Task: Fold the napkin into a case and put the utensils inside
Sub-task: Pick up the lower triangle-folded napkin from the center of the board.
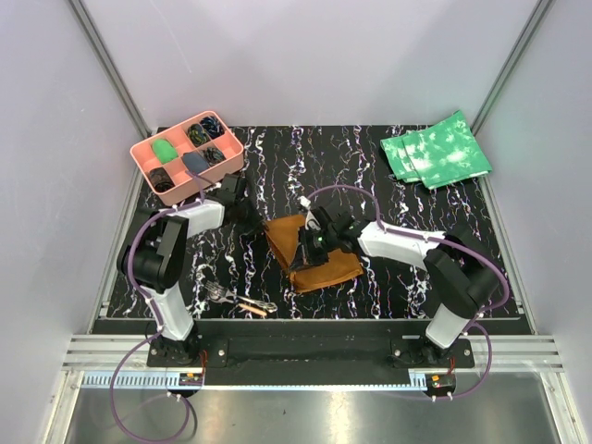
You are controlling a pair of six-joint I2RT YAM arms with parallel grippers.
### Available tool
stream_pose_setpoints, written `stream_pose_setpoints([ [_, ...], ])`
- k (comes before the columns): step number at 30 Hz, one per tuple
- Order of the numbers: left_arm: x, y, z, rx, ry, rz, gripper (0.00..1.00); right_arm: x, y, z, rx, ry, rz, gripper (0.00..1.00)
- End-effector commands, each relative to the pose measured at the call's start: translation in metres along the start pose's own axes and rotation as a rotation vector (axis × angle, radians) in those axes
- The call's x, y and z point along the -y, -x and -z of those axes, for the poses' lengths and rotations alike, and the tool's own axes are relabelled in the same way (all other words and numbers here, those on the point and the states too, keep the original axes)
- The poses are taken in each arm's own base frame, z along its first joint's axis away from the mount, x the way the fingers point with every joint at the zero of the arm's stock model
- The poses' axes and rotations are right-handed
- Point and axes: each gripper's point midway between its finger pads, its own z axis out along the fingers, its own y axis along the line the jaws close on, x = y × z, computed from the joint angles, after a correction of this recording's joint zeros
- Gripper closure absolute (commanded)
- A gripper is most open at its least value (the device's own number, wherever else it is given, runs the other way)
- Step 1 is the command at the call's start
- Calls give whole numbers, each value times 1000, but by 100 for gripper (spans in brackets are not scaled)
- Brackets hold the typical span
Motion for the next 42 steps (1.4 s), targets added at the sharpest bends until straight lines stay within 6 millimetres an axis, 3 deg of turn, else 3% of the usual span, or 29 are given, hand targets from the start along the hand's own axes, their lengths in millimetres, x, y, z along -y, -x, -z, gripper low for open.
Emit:
stream_pose_setpoints([
  [1,-3,24,26,134,117,-135,95,-15,-8,-2,-33,127,9,100],
  [3,-5,29,34,179,165,-170,97,-16,-18,-7,-67,158,-12,100],
  [4,5,30,41,204,162,-197,98,-19,-21,-9,-72,180,-8,100],
  [8,8,25,56,238,238,-247,99,-22,-24,-10,-60,229,-13,100],
  [12,18,18,57,225,214,-228,100,-15,-25,-14,-51,211,-8,100],
  [15,15,17,54,224,236,-217,100,-8,-20,-19,-31,149,14,99],
  [16,14,16,52,222,234,-217,100,-4,-20,-20,-33,119,13,96],
  [17,14,16,50,220,234,-216,100,-12,-13,-22,-12,118,45,92],
  [18,12,14,46,211,235,-213,100,-4,-13,-27,-18,61,37,84],
  [24,11,9,32,179,191,-209,100,-13,-25,-46,-58,-36,76,70],
  [25,12,10,31,179,182,-208,100,-12,-26,-48,-57,-47,74,61],
  [29,10,7,27,142,118,-160,100,-9,-27,-58,-49,-101,85,48],
  [39,6,0,17,86,47,-87,100,-4,-24,-67,-30,-290,200,40],
  [40,5,-1,16,84,46,-81,100,-11,-23,-68,-26,-299,228,39],
  [42,3,-2,14,74,38,-67,100,1,-26,-67,-40,-385,248,37],
])
